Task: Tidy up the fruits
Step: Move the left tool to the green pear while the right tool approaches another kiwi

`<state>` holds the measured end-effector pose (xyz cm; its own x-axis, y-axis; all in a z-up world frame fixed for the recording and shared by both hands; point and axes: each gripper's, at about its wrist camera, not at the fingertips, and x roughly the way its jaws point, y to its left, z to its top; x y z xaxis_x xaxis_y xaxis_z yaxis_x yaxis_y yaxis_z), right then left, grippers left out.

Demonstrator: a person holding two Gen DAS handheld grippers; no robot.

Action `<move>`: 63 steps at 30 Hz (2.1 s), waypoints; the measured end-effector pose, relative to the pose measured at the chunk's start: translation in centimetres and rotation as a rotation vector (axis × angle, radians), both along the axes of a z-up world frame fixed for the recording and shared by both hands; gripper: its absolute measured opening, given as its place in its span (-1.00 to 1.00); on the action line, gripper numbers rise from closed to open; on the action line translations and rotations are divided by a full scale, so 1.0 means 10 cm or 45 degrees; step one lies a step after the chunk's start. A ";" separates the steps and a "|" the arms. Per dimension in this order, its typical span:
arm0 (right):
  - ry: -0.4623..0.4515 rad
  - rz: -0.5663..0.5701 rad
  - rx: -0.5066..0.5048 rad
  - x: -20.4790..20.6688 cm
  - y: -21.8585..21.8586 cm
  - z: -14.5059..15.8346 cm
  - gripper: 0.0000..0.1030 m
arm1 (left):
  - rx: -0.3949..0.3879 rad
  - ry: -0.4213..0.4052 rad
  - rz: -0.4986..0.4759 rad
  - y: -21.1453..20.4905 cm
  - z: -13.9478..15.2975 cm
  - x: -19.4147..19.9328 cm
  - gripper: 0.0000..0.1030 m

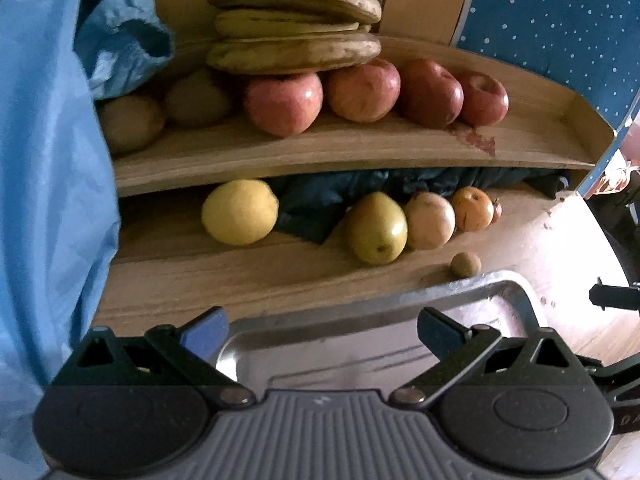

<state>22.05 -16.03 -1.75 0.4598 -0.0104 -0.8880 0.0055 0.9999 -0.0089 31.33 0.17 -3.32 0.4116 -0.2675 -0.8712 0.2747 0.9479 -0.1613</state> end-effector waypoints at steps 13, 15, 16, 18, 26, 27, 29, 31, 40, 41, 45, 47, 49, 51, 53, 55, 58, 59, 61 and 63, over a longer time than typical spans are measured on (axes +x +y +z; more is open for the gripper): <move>-0.020 0.014 -0.004 0.29 -0.14 -0.09 0.99 | 0.003 0.003 0.054 -0.32 -0.07 0.22 0.99; -0.011 0.028 0.003 0.33 -0.16 -0.13 0.99 | 0.004 0.012 0.061 -0.35 -0.09 0.25 0.99; -0.021 0.038 0.004 0.34 -0.17 -0.14 0.99 | 0.011 0.019 0.062 -0.37 -0.11 0.26 0.99; -0.021 0.043 0.003 0.38 -0.20 -0.17 0.99 | 0.024 0.024 0.065 -0.41 -0.13 0.28 0.99; 0.002 0.068 0.021 0.51 -0.25 -0.27 0.99 | 0.017 0.060 0.071 -0.51 -0.22 0.39 0.99; 0.001 0.070 0.022 0.53 -0.25 -0.28 0.99 | 0.019 0.062 0.071 -0.52 -0.23 0.41 0.99; 0.003 0.070 0.025 0.57 -0.25 -0.30 0.99 | 0.023 0.064 0.075 -0.54 -0.24 0.44 0.99; 0.009 0.068 0.037 0.62 -0.25 -0.34 0.99 | 0.024 0.067 0.078 -0.55 -0.25 0.48 0.99; 0.027 0.122 0.050 0.82 -0.21 -0.46 0.89 | 0.007 0.097 0.084 -0.58 -0.33 0.62 0.99; 0.030 0.124 0.049 0.83 -0.20 -0.47 0.87 | 0.003 0.103 0.085 -0.58 -0.33 0.63 0.99; 0.042 0.119 0.060 0.87 -0.22 -0.50 0.81 | -0.016 0.115 0.098 -0.56 -0.36 0.65 0.97; 0.047 0.120 0.065 0.88 -0.22 -0.51 0.74 | -0.028 0.116 0.095 -0.54 -0.37 0.66 0.96; 0.053 0.123 0.076 0.89 -0.22 -0.53 0.69 | -0.032 0.115 0.087 -0.54 -0.38 0.67 0.95; 0.061 0.136 0.090 0.90 -0.22 -0.55 0.63 | -0.026 0.107 0.079 -0.54 -0.39 0.69 0.94; 0.062 0.145 0.100 0.91 -0.21 -0.56 0.58 | -0.029 0.100 0.062 -0.55 -0.39 0.71 0.90; 0.065 0.147 0.101 0.92 -0.20 -0.57 0.54 | -0.032 0.098 0.046 -0.57 -0.39 0.74 0.83; 0.075 0.145 0.105 0.94 -0.19 -0.59 0.40 | -0.030 0.096 0.017 -0.60 -0.40 0.77 0.72; 0.080 0.143 0.105 0.94 -0.19 -0.60 0.35 | -0.031 0.096 0.010 -0.60 -0.41 0.78 0.69; 0.089 0.135 0.111 0.95 -0.20 -0.62 0.29 | -0.039 0.101 -0.005 -0.61 -0.41 0.79 0.54; 0.096 0.126 0.116 0.95 -0.22 -0.63 0.24 | -0.052 0.106 -0.024 -0.62 -0.42 0.80 0.45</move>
<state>31.56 -18.19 -8.02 0.3864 0.1135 -0.9153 -0.0902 0.9923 0.0850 39.29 -6.06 -7.50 0.3324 -0.3105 -0.8905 0.2766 0.9348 -0.2227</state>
